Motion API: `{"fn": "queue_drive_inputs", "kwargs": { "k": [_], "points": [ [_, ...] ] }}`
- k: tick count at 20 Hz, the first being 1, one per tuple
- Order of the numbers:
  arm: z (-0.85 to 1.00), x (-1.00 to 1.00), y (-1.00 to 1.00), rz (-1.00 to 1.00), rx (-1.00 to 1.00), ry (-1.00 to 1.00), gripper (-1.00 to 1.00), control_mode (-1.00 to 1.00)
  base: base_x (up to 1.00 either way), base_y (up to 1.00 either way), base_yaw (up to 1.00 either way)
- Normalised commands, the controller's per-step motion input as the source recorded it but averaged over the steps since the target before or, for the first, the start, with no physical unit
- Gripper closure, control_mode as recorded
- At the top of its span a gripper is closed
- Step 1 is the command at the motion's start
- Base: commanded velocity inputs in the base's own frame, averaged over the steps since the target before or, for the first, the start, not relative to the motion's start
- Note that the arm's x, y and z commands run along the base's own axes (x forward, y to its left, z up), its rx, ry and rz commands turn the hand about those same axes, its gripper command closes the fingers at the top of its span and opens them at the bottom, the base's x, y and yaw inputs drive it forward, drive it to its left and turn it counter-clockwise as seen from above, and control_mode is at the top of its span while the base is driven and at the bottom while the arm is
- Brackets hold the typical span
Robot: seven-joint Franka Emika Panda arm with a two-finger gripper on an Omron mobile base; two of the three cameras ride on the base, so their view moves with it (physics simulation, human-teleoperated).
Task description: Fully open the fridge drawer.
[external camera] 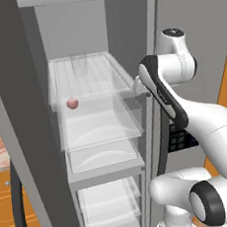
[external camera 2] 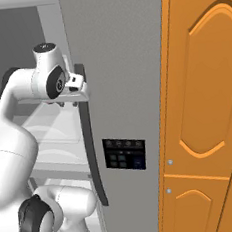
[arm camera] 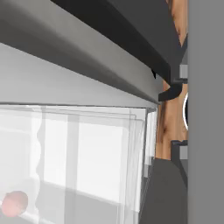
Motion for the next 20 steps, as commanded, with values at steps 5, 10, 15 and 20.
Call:
{"fn": "queue_drive_inputs", "kwargs": {
  "k": [5, 10, 15, 20],
  "points": [
    [-0.02, -0.27, 0.00, 0.00, 0.00, 0.00, -1.00, -1.00, 0.00, 0.00, 0.00],
    [-0.04, -0.27, 0.04, 0.00, 0.00, 0.00, -1.00, -1.00, 0.00, 0.00, 0.00],
    [0.00, -0.02, 0.42, 0.00, 0.00, 0.00, -1.00, -1.00, 0.00, 0.00, 0.00],
    [0.00, 0.00, 0.13, 0.00, 0.00, -0.01, -1.00, 1.00, 0.00, 0.54, 0.00]
  ]
}}
